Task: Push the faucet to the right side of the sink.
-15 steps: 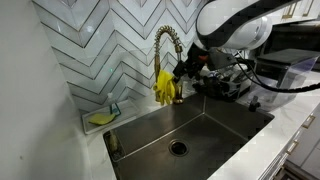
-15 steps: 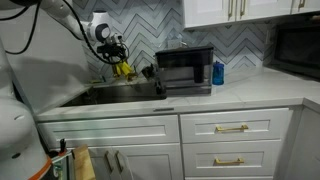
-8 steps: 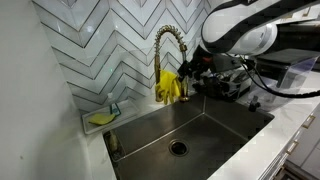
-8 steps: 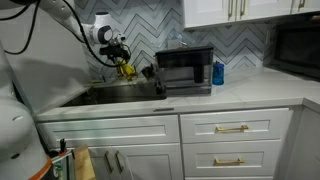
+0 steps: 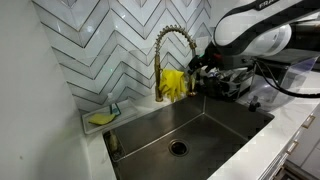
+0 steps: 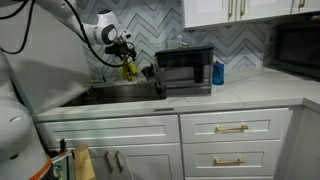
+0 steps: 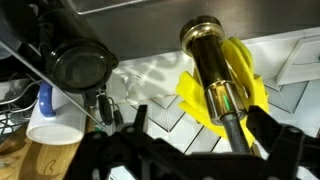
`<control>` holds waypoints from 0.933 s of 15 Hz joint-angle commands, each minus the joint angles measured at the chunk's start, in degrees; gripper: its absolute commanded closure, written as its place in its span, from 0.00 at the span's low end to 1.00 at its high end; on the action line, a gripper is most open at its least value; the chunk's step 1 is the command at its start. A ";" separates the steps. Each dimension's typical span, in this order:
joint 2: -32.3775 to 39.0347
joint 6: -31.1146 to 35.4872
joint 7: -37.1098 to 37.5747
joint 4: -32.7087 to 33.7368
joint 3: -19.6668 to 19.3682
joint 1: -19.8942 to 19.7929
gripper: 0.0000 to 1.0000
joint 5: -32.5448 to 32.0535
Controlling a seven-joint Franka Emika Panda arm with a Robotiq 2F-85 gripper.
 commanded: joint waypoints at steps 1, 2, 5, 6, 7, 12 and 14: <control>-0.54 0.80 2.45 -1.63 -0.77 -0.58 0.00 -2.73; -0.27 0.76 3.14 -1.44 -1.00 -0.70 0.00 -3.48; -0.29 2.08 6.10 -1.61 -1.71 -0.97 0.00 -6.97; -0.22 2.06 6.76 -1.49 -1.85 -1.06 0.00 -7.92; -0.07 1.86 7.37 -1.30 -2.02 -1.14 0.00 -8.75; -4.88 -11.67 9.18 -1.58 -1.62 -0.90 0.00 -7.81; -9.14 -21.13 12.19 -2.85 -1.57 -1.01 0.00 -7.93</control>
